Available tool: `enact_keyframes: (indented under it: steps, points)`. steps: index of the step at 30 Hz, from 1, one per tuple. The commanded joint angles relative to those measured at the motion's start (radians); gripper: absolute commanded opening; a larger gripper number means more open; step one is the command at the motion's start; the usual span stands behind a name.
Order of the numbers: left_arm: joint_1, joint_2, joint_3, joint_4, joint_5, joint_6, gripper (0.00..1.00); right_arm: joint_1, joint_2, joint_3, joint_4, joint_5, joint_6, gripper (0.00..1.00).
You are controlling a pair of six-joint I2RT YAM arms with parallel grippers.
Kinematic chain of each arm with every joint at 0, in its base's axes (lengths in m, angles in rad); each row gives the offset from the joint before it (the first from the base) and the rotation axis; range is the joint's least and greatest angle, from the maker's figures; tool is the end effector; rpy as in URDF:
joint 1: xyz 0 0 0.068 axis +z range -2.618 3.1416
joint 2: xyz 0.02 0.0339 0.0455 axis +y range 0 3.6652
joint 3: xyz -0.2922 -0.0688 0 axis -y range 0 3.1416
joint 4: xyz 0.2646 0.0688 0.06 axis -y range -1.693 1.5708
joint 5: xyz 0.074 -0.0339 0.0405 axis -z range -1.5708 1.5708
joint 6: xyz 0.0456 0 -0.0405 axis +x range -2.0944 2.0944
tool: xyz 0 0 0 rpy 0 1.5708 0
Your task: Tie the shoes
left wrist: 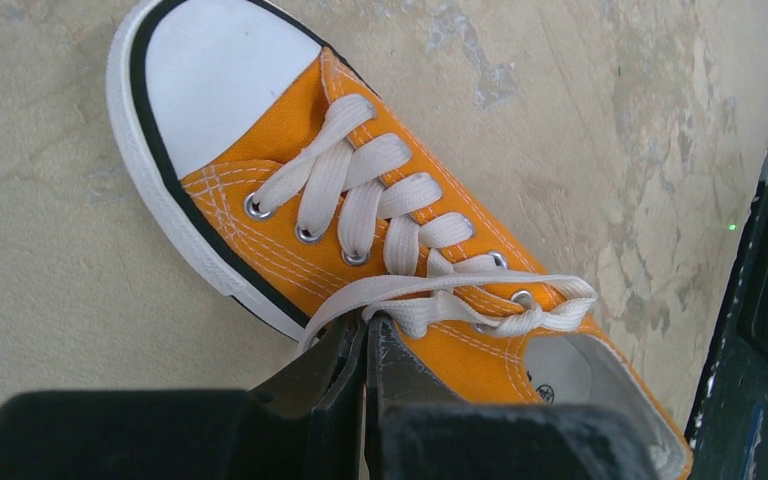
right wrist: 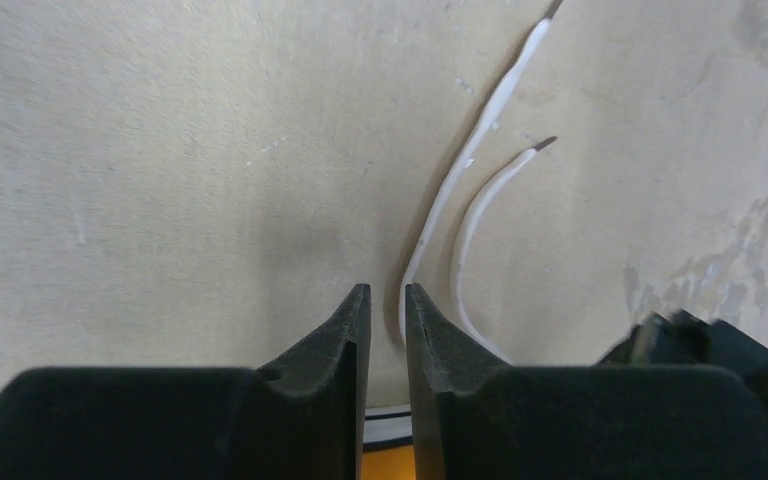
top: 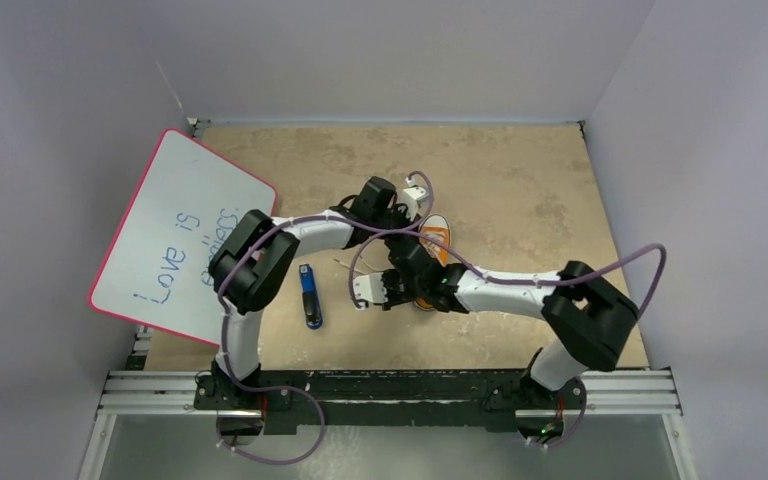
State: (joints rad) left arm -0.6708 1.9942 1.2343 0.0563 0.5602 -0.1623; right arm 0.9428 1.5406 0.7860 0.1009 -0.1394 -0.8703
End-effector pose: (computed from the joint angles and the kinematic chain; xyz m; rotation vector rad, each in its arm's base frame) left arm 0.3445 -0.3043 0.1683 0.8951 2.1985 -1.0597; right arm 0.1944 0.2786 0.1956 -1.7974 1.3099 0.1948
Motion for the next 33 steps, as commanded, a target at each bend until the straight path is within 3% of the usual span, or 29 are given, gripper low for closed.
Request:
enact_keyframes:
  steps: [1,8,25,31,33]
  points:
    - [-0.008,0.045,0.088,-0.148,0.07,0.183,0.0,0.002,0.068,0.076,0.06,0.09,-0.036,0.22]
    - [-0.006,0.084,0.158,-0.251,0.081,0.28,0.0,0.002,0.13,0.086,0.121,0.201,-0.051,0.24]
    - [-0.003,0.098,0.166,-0.253,0.01,0.258,0.0,-0.036,0.269,0.149,0.156,0.226,-0.073,0.42]
    - [0.002,0.119,0.179,-0.282,0.011,0.293,0.0,-0.058,0.308,0.136,0.117,0.188,-0.057,0.32]
    - [0.001,0.125,0.183,-0.284,0.018,0.295,0.0,-0.072,0.312,0.124,0.11,0.168,-0.051,0.22]
